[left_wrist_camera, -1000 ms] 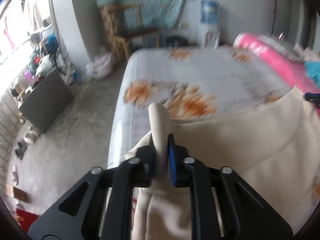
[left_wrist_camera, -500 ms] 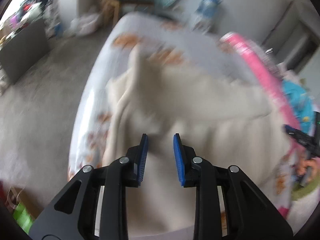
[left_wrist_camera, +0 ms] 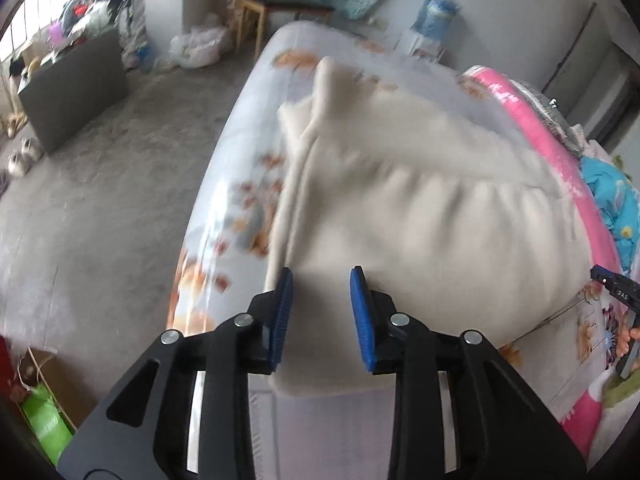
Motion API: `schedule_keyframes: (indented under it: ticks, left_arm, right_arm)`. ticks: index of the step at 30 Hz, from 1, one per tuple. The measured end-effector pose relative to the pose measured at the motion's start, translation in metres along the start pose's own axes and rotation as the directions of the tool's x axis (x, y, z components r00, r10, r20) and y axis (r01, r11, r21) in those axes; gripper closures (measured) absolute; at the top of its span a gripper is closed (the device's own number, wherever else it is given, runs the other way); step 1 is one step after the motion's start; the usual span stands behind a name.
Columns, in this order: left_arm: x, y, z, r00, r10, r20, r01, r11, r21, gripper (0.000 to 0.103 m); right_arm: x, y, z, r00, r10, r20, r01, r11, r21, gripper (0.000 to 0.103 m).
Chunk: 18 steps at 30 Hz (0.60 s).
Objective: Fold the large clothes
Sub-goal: 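Lay the fold down and open both tools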
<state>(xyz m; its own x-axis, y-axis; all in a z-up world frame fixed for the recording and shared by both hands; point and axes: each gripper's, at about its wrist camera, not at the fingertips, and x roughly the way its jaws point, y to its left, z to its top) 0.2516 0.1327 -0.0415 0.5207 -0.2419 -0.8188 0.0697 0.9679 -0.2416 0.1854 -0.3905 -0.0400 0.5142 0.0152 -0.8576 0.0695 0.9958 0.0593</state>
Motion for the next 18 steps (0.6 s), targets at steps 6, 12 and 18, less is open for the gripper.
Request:
schedule_keyframes:
  ticks: [6,12,18]
  left_arm:
    - [-0.058,-0.006,-0.008,0.993,0.023,0.113,-0.021,1.0,-0.014,0.065]
    - [-0.106,-0.063,-0.041,0.982,0.007,0.191,-0.02,0.998,0.065,0.017]
    - [-0.127,-0.118,-0.06,0.972,0.057,0.228,-0.08,0.993,0.09,0.009]
  right_arm:
    - [-0.047,0.015,-0.008,0.998,-0.006,0.069,0.002,0.998,0.063,0.068]
    - [-0.089,0.079,-0.038,0.982,0.06,0.177,-0.061,0.998,0.004,0.034]
    - [-0.129,0.142,-0.059,0.953,0.059,0.297,-0.05,0.998,-0.037,0.011]
